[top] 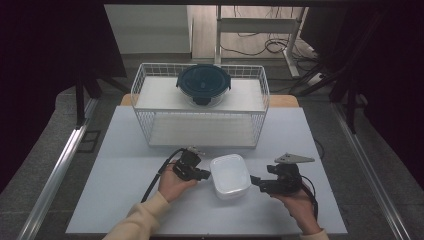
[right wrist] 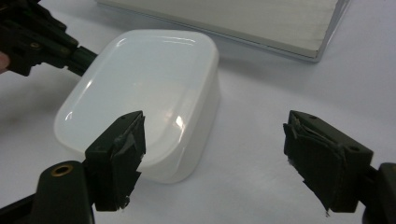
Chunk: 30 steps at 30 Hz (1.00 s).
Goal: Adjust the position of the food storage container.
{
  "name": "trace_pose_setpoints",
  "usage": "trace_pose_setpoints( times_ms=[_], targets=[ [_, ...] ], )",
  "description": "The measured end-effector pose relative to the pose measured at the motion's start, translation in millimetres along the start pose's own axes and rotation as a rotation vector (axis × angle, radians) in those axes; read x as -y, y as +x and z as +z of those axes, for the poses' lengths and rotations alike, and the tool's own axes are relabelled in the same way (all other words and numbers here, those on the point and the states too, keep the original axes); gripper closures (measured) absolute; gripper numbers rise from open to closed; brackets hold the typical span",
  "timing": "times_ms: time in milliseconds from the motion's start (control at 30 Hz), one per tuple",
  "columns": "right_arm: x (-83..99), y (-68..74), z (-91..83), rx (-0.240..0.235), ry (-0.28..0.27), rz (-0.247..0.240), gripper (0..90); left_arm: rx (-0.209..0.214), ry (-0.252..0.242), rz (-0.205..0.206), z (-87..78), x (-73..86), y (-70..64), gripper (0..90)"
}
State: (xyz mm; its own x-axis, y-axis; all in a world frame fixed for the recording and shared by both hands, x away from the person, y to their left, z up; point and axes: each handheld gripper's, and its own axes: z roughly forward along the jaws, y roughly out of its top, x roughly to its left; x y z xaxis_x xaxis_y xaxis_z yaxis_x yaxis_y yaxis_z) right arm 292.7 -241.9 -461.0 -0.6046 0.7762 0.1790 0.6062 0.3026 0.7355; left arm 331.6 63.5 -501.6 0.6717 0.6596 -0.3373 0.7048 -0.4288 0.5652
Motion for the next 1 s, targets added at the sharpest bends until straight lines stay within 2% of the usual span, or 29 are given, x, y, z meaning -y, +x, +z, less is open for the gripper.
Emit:
trace_pose_setpoints(
  times_ms=[267, 367, 433, 467, 567, 700, 767, 900, 1000],
  targets=[
    [0.1, -2.4, -1.5, 0.002, -0.003, 0.006, 20.6, 0.001, -0.015, -0.001, 3.1, -4.0, 2.7, 89.9],
    [-0.3, -2.7, -2.8, 0.001, -0.005, 0.007, 20.6, -0.003, -0.03, 0.004, -5.9, -0.1, 1.1, 89.8],
    [-0.8, -2.8, -4.2, 0.001, -0.01, 0.008, 20.6, -0.011, -0.036, 0.022, -14.8, 3.1, 1.0, 89.3],
    [-1.1, -2.8, -4.9, 0.001, -0.015, 0.007, 20.7, -0.018, -0.056, 0.019, -21.9, 6.1, 0.2, 87.5],
    [-1.7, -3.0, -6.9, -0.003, -0.02, 0.007, 20.8, -0.024, -0.108, 0.001, -38.9, 16.1, -1.7, 76.6],
    [-1.8, -3.5, -7.5, 0.005, -0.024, 0.007, 21.0, -0.039, -0.133, -0.027, -52.7, 30.3, -5.9, 48.7],
    [-1.8, -3.8, -7.6, 0.007, -0.028, 0.009, 21.0, -0.046, -0.147, -0.045, -59.1, 36.0, -6.4, 38.3],
    [-1.6, -3.5, -8.1, 0.016, -0.03, 0.004, 21.2, -0.066, -0.165, -0.077, -72.3, 46.6, -2.7, 28.5],
    [-2.1, -4.9, -8.6, 0.011, -0.024, 0.008, 28.0, -0.083, -0.167, -0.096, -78.0, 52.8, 3.5, 25.9]
  ],
)
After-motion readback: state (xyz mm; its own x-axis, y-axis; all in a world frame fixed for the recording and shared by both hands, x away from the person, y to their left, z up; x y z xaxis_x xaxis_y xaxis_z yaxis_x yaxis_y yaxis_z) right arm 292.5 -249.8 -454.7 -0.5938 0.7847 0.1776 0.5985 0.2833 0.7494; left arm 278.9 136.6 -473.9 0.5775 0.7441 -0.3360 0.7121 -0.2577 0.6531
